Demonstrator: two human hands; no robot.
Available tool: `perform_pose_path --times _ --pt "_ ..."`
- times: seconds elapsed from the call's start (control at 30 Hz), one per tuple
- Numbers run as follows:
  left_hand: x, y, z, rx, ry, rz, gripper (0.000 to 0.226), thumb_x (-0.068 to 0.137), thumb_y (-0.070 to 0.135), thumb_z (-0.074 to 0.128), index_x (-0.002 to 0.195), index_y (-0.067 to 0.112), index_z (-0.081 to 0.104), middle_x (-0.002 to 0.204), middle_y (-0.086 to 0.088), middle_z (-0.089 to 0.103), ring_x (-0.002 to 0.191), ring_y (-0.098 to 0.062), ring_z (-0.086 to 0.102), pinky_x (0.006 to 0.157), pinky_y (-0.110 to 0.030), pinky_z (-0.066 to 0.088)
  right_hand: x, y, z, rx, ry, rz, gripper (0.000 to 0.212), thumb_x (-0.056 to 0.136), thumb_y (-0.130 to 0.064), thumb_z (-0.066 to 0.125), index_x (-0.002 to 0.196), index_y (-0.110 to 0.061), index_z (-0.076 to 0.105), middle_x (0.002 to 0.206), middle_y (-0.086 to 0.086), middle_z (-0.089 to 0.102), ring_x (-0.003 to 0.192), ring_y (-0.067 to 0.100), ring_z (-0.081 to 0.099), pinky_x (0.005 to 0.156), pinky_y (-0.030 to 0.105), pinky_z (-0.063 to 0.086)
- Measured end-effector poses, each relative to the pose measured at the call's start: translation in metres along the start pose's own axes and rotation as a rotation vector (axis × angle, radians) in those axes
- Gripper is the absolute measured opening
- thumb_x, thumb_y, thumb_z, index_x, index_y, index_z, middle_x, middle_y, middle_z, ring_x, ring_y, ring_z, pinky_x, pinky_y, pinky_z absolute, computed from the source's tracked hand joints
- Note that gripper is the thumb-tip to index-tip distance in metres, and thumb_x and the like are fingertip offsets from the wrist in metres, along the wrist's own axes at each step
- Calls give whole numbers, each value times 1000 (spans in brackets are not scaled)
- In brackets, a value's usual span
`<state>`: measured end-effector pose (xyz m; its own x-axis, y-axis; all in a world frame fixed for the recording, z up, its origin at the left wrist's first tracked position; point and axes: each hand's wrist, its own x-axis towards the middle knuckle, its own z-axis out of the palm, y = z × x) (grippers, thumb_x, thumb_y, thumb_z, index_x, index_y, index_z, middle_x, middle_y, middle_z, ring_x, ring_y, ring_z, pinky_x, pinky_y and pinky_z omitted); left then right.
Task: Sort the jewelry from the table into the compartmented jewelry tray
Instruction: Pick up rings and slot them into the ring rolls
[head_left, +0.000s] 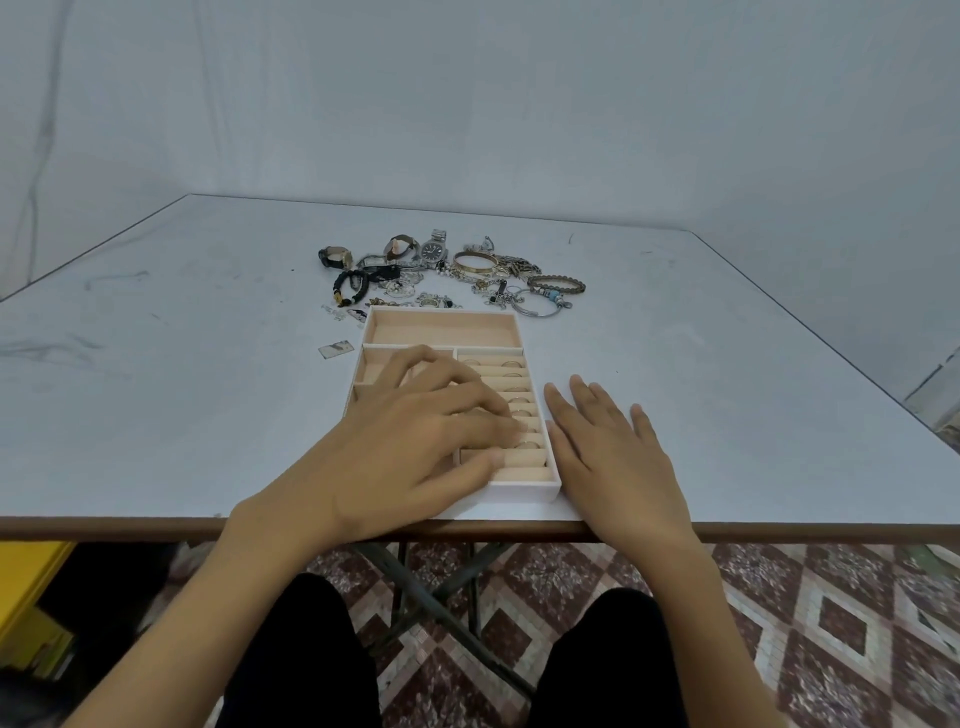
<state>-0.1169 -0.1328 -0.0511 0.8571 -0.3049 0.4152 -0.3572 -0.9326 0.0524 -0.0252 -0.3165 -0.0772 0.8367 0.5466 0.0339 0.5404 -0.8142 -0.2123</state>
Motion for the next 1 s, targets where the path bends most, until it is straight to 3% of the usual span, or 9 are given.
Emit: perform_pose_path --times 0.27,0.4,0.57,0.67,0.73,0.8,0.87,0.93,1.0 --pt "5 2 5 -24 -34 17 34 98 40 39 120 37 65 112 21 61 111 -4 46 105 -31 20 1 2 2 -7 5 -8 55 100 -47 5 153 -34 4 161 -7 -4 148 9 -7 121 39 -4" --pt "5 0 4 -29 -61 19 34 98 41 38 121 39 63 112 22 60 111 -1 44 107 -29 18 1 3 4 -6 21 -15 88 71 -58 -21 152 -37 5 161 -10 -2 148 7 -6 121 38 -4" --pt "3 -5 2 -65 -76 24 33 100 46 36 124 40 59 113 26 60 114 3 43 111 -27 14 1 0 -10 -48 -41 -26 93 66 -59 -22 152 -39 6 161 -12 0 147 6 -2 120 35 1" --pt "5 -17 -1 -160 -62 55 31 101 47 38 123 41 59 112 27 60 118 3 42 112 -30 16 11 4 -32 -42 -112 -55 70 85 -66 5 146 -42 28 154 -15 25 141 3 21 113 30 23" --pt "10 -29 -3 -266 -10 53 27 99 43 45 120 40 62 110 26 61 117 0 46 109 -33 24 32 11 -50 41 -126 -44 43 94 -58 36 132 -42 50 130 -19 50 121 3 44 99 31 39" --pt "20 -45 -4 -381 70 28 25 95 40 51 114 35 67 108 25 62 113 -4 51 100 -38 35 66 13 -68 126 -118 -27 31 89 -51 52 117 -40 61 107 -18 61 104 7 56 93 36 47" --pt "34 -67 -5 -480 134 -42 25 92 37 54 109 29 70 106 22 65 108 -7 57 95 -37 42 107 12 -79 143 -91 -44 24 86 -45 61 108 -37 66 100 -13 65 99 14 61 92 39 48" --pt "51 -92 -5 -522 186 -116 24 89 31 55 105 25 71 103 18 68 104 -7 60 93 -28 44 148 8 -85 136 -31 -62 17 85 -35 64 102 -33 69 103 -5 67 100 19 61 91 38 49" --pt "70 -115 -4 -511 222 -203 22 88 22 56 101 29 72 100 16 70 102 -4 61 89 -23 45 183 3 -85 128 33 -50 13 83 -26 64 94 -31 69 105 -1 69 99 21 61 83 33 48"
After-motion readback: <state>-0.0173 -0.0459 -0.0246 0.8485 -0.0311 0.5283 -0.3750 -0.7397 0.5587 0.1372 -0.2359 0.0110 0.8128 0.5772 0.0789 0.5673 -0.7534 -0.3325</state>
